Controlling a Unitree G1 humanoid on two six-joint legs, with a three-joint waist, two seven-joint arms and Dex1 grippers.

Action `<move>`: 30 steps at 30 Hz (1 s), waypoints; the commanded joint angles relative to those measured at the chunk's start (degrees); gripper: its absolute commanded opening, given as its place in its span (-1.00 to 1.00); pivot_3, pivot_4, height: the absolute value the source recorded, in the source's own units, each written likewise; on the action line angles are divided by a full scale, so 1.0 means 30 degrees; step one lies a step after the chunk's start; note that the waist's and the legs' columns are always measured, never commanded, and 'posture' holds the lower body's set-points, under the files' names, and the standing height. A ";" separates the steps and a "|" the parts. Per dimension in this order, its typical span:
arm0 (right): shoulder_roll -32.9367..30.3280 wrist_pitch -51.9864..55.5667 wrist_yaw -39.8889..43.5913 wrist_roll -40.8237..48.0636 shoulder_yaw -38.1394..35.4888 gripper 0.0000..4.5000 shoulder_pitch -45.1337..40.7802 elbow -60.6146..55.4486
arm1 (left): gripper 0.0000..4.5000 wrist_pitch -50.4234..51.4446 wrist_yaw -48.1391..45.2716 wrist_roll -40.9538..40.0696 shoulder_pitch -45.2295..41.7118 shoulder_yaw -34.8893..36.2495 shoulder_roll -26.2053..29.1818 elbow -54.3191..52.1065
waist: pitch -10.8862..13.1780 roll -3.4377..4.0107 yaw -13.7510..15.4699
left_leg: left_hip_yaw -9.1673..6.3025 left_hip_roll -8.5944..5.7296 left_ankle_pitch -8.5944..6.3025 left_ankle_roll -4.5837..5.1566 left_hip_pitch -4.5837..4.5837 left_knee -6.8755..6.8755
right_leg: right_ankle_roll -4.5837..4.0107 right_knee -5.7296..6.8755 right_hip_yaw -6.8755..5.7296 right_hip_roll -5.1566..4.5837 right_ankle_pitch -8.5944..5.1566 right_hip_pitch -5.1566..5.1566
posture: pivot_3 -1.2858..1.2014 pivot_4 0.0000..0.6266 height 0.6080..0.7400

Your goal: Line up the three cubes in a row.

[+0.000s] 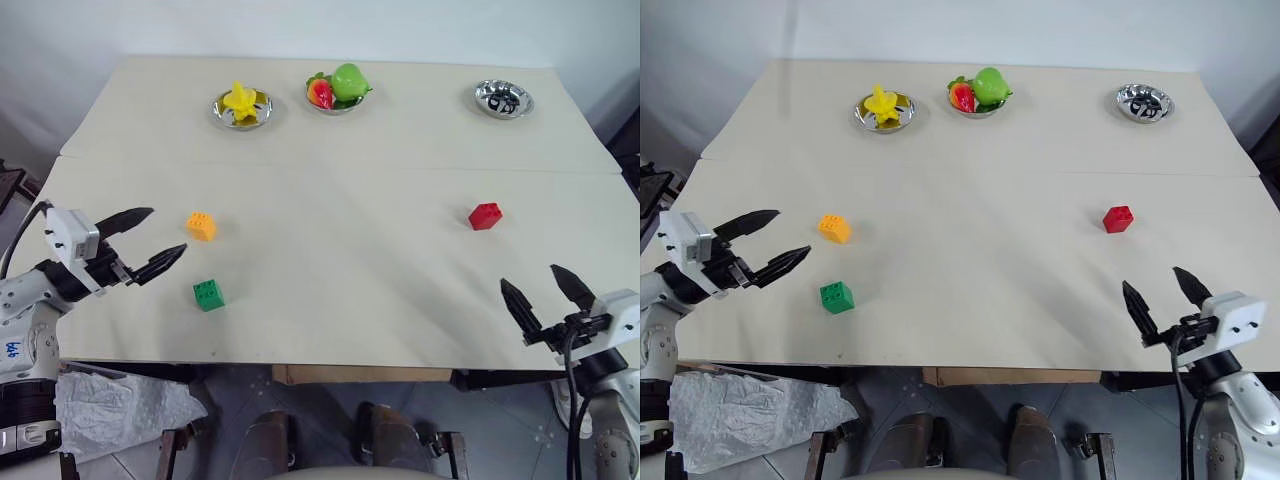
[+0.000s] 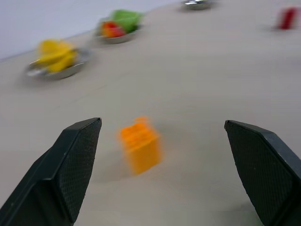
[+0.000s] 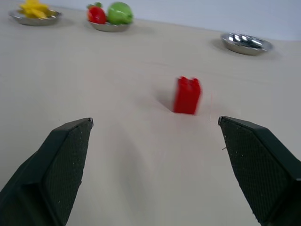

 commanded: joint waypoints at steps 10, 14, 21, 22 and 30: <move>-0.2706 0.7022 -0.2653 -0.1370 0.2533 1.00 -0.7293 0.1323 | 0.98 0.3234 -0.1720 -0.0798 0.0220 -0.2771 -0.0675 -0.4006 | 0.0030 0.0050 -0.0187 | 0.0202 0.0014 0.0003 0.0001 0.0000 0.0006 | 0.0000 0.0110 0.0203 0.0018 0.0000 -0.0161 | 0.03 -0.52 1.00; -0.2785 0.8692 -0.4089 -0.2728 0.3709 1.00 -1.1630 0.4044 | 0.98 0.2842 -0.2223 -0.0136 -0.0419 -0.3650 -0.0792 -0.3822 | 0.0031 0.0050 -0.0183 | 0.0253 0.0012 0.0006 0.0008 -0.0005 0.0020 | 0.0001 0.0135 0.0243 0.0019 0.0001 -0.0190 | 0.03 -0.52 1.00; -0.3049 0.8192 -0.4513 -0.5524 0.5112 1.00 -1.6152 1.0018 | 0.98 0.2656 -0.2052 0.0092 -0.0451 -0.3592 -0.0949 -0.3990 | 0.0031 0.0050 -0.0034 | 0.0327 -0.0013 -0.0009 0.0033 -0.0053 0.0010 | 0.0003 0.0098 0.0245 0.0018 0.0002 -0.0217 | 0.03 -0.52 1.00; -0.3031 0.8546 -0.4539 -0.5676 0.5211 1.00 -1.6486 1.0654 | 0.98 0.2611 -0.2006 0.0118 -0.0348 -0.3515 -0.0952 -0.4072 | 0.0031 0.0050 -0.0058 | 0.0330 -0.0011 -0.0009 0.0033 -0.0054 0.0010 | 0.0003 0.0097 0.0243 0.0021 0.0002 -0.0217 | 0.03 -0.52 1.00; -0.2232 0.8661 -0.4057 -0.5116 0.4524 0.82 -1.6849 1.2144 | 1.00 0.2133 -0.0939 0.0157 0.0028 -0.2803 -0.1154 -0.4449 | 0.0031 0.0051 -0.0108 | 0.0340 0.0001 -0.0008 0.0032 -0.0052 0.0012 | 0.0008 0.0097 0.0242 0.0028 0.0004 -0.0214 | 0.03 -0.52 1.00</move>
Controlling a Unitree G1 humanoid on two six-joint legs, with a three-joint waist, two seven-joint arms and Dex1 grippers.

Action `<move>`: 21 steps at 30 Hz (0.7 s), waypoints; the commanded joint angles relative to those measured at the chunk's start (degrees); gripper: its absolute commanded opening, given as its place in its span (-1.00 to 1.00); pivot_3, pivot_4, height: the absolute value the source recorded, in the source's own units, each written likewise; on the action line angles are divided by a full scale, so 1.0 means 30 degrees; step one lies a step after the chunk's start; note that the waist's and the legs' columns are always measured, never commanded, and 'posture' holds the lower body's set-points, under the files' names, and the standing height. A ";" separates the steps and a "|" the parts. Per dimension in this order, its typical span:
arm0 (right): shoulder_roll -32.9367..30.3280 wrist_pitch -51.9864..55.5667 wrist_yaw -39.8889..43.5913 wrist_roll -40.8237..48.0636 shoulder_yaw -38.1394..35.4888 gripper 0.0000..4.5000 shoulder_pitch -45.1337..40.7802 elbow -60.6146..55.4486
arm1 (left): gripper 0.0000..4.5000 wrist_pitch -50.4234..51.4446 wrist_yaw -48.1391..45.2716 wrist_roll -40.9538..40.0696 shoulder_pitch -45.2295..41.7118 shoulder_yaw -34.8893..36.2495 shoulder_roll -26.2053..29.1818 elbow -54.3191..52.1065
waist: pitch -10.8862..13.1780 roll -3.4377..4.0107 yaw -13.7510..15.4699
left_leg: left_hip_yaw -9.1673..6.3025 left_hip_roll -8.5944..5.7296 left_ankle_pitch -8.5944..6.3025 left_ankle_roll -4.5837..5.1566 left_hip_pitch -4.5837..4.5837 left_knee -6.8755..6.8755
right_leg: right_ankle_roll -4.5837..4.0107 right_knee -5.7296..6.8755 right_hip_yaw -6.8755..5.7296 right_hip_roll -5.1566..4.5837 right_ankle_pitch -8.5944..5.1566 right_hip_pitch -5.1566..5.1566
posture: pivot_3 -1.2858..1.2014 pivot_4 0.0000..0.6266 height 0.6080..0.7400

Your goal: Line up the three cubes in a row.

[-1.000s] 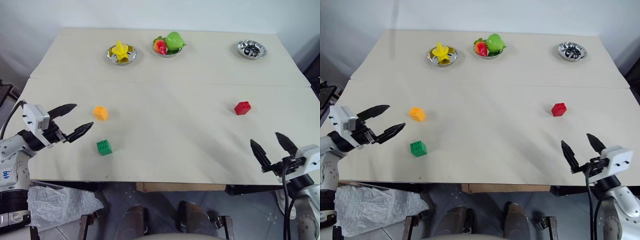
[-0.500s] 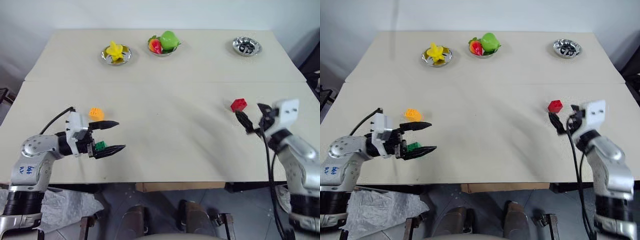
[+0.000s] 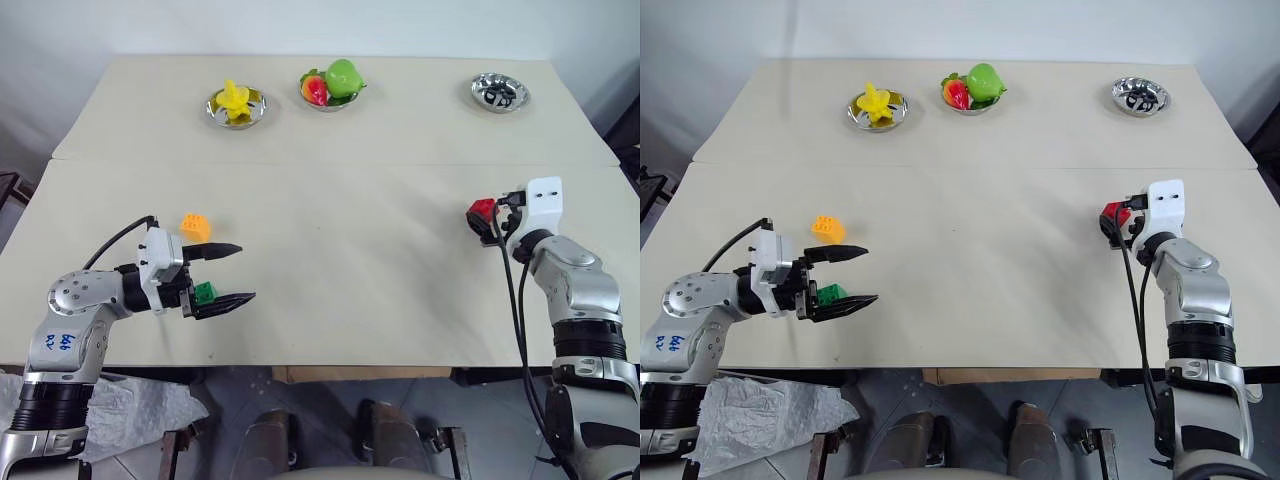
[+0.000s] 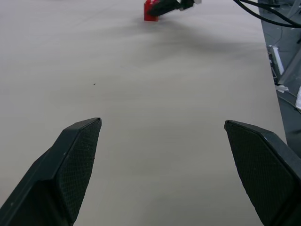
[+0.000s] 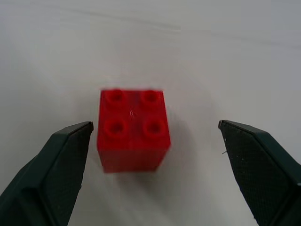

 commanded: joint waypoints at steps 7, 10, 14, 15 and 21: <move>-0.0201 -0.1281 0.2260 0.0882 -0.0686 -0.17 0.0278 -0.0911 | 1.00 -0.0722 0.0584 -0.0186 0.0869 0.1109 -0.0114 -0.1216 | 0.0000 0.0001 -0.0067 | -0.0009 0.0005 0.0000 0.0000 0.0002 -0.0002 | 0.0001 -0.0003 0.0004 0.0001 0.0001 0.0000 | 0.03 -0.52 1.00; -0.1041 -0.0763 0.4287 0.0994 -0.0221 -0.34 -0.0059 -0.0455 | 1.00 -0.0878 0.0607 -0.0184 0.1396 0.1283 -0.0174 -0.1331 | 0.0004 0.0006 -0.0111 | -0.0008 0.0003 0.0000 0.0000 0.0004 -0.0003 | 0.0002 -0.0006 0.0010 0.0001 0.0001 0.0000 | 0.03 -0.52 1.00; -0.1846 -0.1955 0.9112 0.0933 0.1746 -0.34 -0.0550 -0.1115 | 1.00 -0.0949 0.0770 -0.0114 0.1426 0.1199 -0.0273 -0.1362 | 0.0003 0.0006 -0.0143 | -0.0008 0.0006 0.0000 0.0000 0.0007 0.0002 | 0.0004 -0.0008 0.0012 0.0001 0.0002 0.0002 | 0.03 -0.52 1.00; -0.2004 -0.2570 1.0672 0.0989 0.2346 -0.34 -0.0642 -0.1395 | 1.00 -0.0962 0.0795 -0.0082 0.1393 0.1162 -0.0292 -0.1321 | 0.0004 0.0006 -0.0169 | -0.0010 0.0008 -0.0001 0.0000 0.0013 0.0002 | 0.0004 -0.0007 0.0017 0.0005 0.0002 0.0003 | 0.03 -0.52 1.00; -0.1991 -0.8909 1.9276 -0.0786 0.6567 -0.34 -0.3177 0.1242 | 1.00 -0.0922 0.1179 -0.0152 0.1193 0.1209 -0.0591 -0.0937 | 0.0005 0.0007 -0.0468 | -0.0018 -0.0012 -0.0002 -0.0004 0.0028 0.0000 | 0.0007 -0.0017 0.0033 0.0035 0.0004 0.0001 | 0.03 -0.52 1.00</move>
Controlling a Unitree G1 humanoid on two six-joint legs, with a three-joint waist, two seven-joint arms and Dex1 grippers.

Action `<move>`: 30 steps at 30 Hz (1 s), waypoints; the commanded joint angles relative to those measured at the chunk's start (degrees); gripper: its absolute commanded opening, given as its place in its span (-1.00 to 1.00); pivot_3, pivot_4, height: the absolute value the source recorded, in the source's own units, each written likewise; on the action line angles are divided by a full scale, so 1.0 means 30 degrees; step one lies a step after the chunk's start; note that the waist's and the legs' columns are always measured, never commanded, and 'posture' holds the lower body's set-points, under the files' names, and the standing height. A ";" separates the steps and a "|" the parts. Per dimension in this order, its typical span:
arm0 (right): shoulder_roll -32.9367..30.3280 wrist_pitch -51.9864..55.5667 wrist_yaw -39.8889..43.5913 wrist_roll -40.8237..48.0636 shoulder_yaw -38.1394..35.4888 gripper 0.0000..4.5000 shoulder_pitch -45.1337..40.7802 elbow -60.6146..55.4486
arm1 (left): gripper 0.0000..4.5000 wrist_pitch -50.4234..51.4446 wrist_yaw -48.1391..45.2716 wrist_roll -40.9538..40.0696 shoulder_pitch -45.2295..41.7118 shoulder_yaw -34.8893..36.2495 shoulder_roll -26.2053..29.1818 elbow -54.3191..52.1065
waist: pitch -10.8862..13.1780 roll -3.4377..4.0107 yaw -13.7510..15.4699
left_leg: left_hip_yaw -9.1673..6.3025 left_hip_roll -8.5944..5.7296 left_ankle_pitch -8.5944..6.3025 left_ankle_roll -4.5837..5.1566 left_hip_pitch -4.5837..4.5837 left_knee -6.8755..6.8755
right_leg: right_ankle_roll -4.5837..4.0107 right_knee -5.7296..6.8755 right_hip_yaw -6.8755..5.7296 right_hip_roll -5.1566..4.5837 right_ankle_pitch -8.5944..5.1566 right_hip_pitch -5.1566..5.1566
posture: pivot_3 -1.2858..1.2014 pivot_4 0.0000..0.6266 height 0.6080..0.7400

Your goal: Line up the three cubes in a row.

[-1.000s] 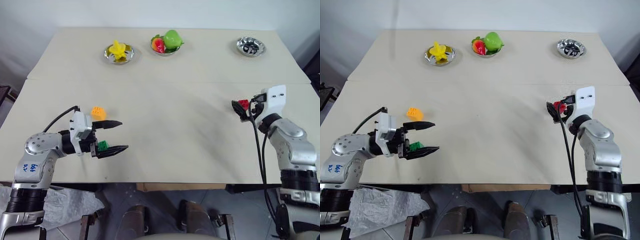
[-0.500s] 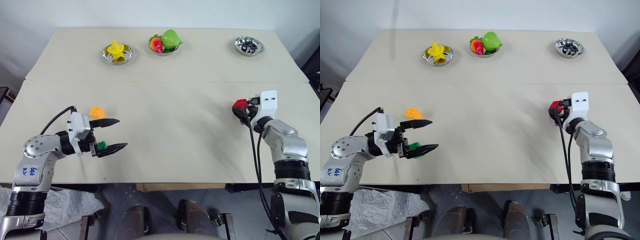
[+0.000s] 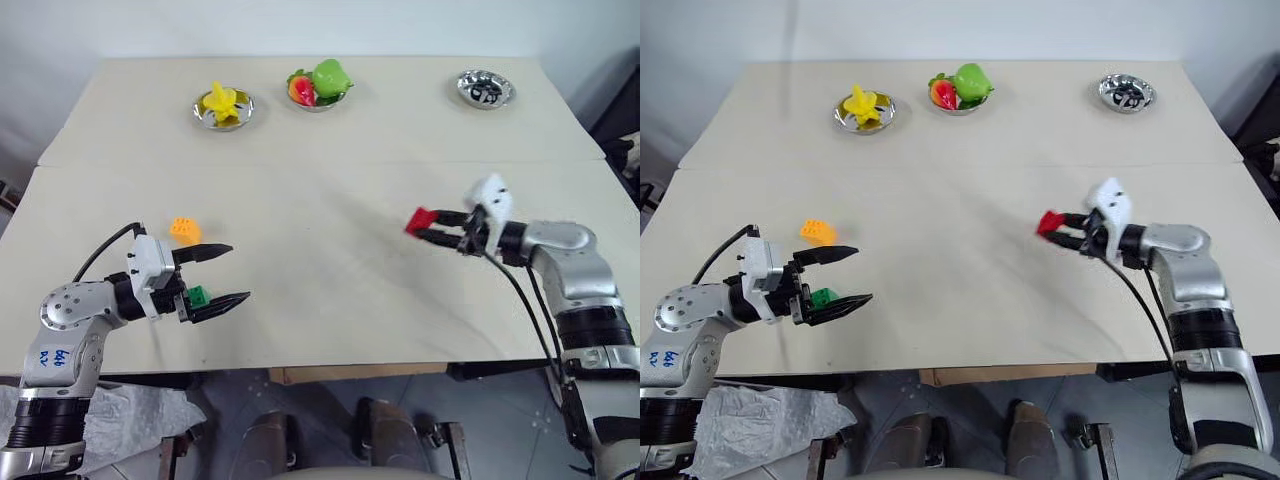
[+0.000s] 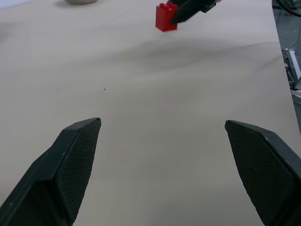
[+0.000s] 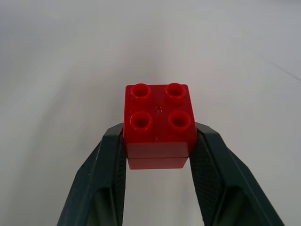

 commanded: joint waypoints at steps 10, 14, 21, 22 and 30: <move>0.2546 -0.7046 0.6172 -0.1412 0.1435 -0.34 -0.4457 0.9100 | 1.00 -0.0176 0.0987 -0.0066 0.0489 0.0864 -0.0265 -0.0864 | 0.0005 -0.0009 0.0047 | -0.0015 0.0025 0.0001 0.0000 -0.0011 0.0024 | 0.0005 0.0006 -0.0013 -0.0021 0.0003 0.0017 | 0.03 -0.52 1.00; 0.2988 -0.7765 0.6786 -0.1723 0.1594 -0.34 -0.4429 1.0157 | 1.00 -0.0208 0.0947 -0.0078 0.0736 0.1064 -0.0153 -0.0962 | 0.0005 -0.0009 0.0021 | -0.0017 0.0030 0.0001 0.0000 -0.0007 0.0024 | 0.0005 0.0006 -0.0009 -0.0017 0.0003 0.0017 | 0.03 -0.52 1.00; 0.3237 -0.8166 0.6687 -0.1569 0.0679 0.55 -0.4883 1.1415 | 1.00 -0.0352 0.1215 -0.0172 -0.0065 0.1603 0.0138 -0.0850 | 0.0005 -0.0008 0.0039 | -0.0022 0.0035 0.0001 -0.0001 0.0004 0.0026 | 0.0005 0.0018 -0.0002 -0.0017 0.0003 0.0019 | 0.03 -0.52 1.00; 0.3171 -0.8366 0.6851 -0.1393 0.0496 0.70 -0.4813 1.1176 | 1.00 -0.0318 0.1228 -0.0217 -0.0026 0.1766 0.0223 -0.0818 | 0.0005 -0.0008 0.0017 | -0.0023 0.0033 0.0001 -0.0001 0.0004 0.0026 | 0.0005 0.0017 -0.0001 -0.0018 0.0003 0.0019 | 0.03 -0.52 1.00; 0.0592 -0.3584 0.7681 0.5709 0.0617 0.99 -0.2015 0.2781 | 1.00 -0.0100 0.1202 -0.1356 0.3610 0.6268 0.0725 -0.0304 | 0.0015 0.0006 0.0013 | -0.0036 0.0056 -0.0001 0.0000 0.0006 0.0013 | 0.0003 -0.0004 0.0010 -0.0011 0.0002 0.0014 | 0.03 -0.52 1.00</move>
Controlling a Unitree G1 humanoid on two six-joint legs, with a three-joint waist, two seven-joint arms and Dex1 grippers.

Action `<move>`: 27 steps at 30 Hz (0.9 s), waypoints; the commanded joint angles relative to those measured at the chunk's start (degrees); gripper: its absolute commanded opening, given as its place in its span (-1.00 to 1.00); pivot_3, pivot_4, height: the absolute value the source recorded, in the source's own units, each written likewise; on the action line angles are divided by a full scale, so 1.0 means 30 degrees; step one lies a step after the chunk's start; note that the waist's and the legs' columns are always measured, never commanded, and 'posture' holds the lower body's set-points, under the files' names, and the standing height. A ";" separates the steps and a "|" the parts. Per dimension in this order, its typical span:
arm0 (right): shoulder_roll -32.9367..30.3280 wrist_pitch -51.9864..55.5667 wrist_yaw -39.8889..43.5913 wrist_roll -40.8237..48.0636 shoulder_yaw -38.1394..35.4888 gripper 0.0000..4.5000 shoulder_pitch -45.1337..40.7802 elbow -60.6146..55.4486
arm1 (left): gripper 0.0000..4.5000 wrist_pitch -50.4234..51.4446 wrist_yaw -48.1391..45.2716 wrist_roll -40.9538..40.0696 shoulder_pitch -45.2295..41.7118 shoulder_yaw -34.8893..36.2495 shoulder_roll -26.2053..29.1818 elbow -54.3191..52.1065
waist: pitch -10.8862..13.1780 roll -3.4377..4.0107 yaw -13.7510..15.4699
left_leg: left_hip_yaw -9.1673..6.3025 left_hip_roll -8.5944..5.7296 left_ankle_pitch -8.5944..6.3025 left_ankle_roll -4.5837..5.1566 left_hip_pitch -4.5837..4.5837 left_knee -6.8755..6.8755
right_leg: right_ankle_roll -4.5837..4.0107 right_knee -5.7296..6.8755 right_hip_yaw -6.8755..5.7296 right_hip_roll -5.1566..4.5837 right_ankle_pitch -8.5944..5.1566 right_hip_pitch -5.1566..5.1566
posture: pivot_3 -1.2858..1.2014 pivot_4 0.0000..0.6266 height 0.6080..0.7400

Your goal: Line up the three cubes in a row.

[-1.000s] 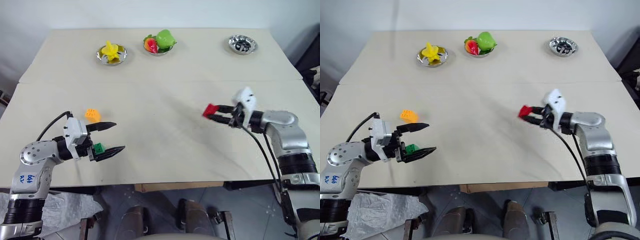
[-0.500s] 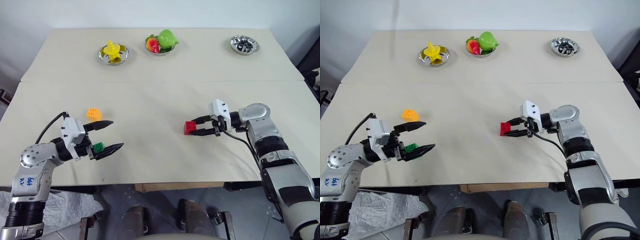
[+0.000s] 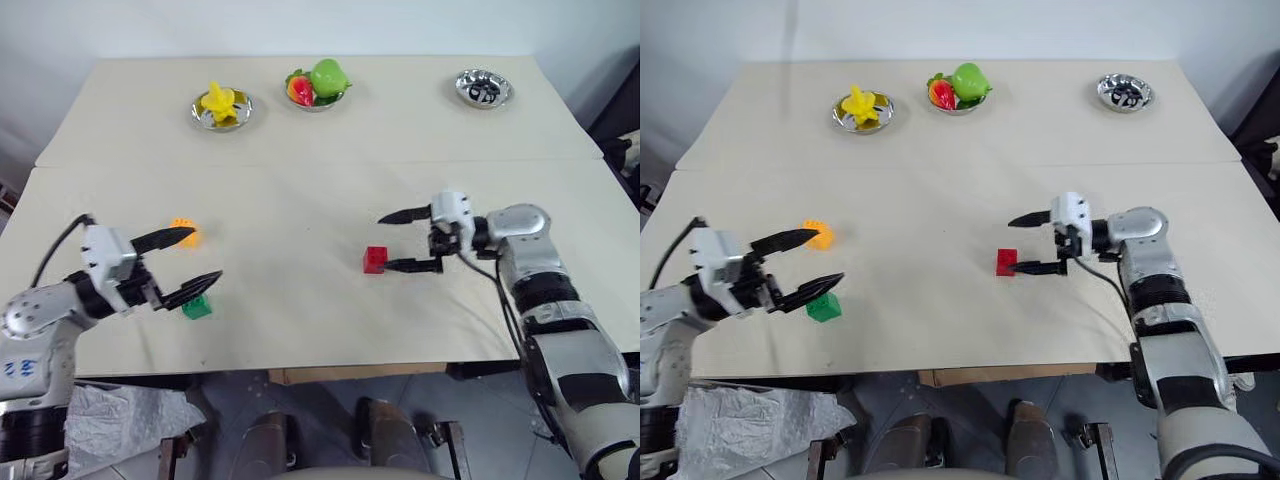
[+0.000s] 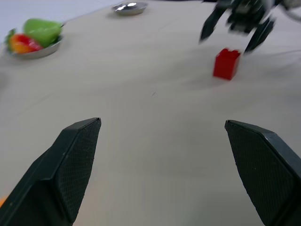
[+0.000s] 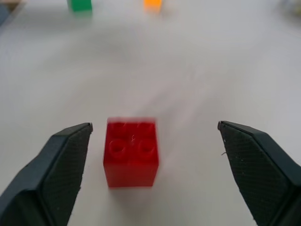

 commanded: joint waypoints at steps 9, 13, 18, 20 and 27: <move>-0.1357 0.3210 0.1430 0.4888 0.1827 0.99 0.5101 -1.0008 | 1.00 -0.0977 -0.2392 -0.0609 0.7085 0.6413 0.0701 0.3593 | 0.0009 -0.0016 0.0146 | 0.0044 0.0020 -0.0058 -0.0014 0.0028 0.0003 | -0.0001 0.0003 0.0006 -0.0004 0.0000 -0.0013 | 0.03 -0.52 1.00; -0.0411 0.2639 0.1145 0.4627 0.1215 0.99 0.5812 -1.0383 | 1.00 -0.1665 -0.3042 -0.0248 0.7623 0.6010 0.0801 0.3914 | 0.0000 -0.0040 0.0331 | 0.0036 0.0006 -0.0088 0.0010 0.0017 0.0017 | -0.0002 0.0000 0.0006 -0.0035 0.0002 -0.0014 | 0.03 -0.52 1.00; -0.0810 0.2648 0.0818 0.4433 0.0326 0.99 0.6643 -1.0990 | 1.00 -0.2218 -0.2815 0.0532 0.6107 0.3323 0.0352 0.2075 | 0.0000 -0.0040 0.0642 | 0.0036 -0.0010 -0.0121 0.0028 0.0017 0.0019 | -0.0023 0.0000 0.0015 -0.0070 0.0018 -0.0022 | 0.03 -0.52 1.00; -0.1220 0.3132 0.0800 0.4463 -0.0027 0.99 0.6965 -1.1301 | 1.00 -0.2210 -0.2448 0.0949 0.5191 0.2185 0.0216 0.1969 | 0.0000 -0.0040 0.0617 | 0.0036 -0.0019 -0.0128 0.0037 0.0012 0.0019 | -0.0024 -0.0001 0.0014 -0.0074 0.0021 -0.0022 | 0.03 -0.52 1.00; -0.1981 0.3926 -0.0115 0.4119 -0.0863 0.99 0.8154 -1.2600 | 1.00 -0.1359 -0.1764 0.1460 0.2041 -0.0611 -0.0410 0.3415 | -0.0002 -0.0043 0.0433 | 0.0077 -0.0015 -0.0136 0.0043 0.0016 0.0018 | -0.0021 -0.0013 -0.0001 -0.0032 0.0023 -0.0021 | 0.03 -0.52 1.00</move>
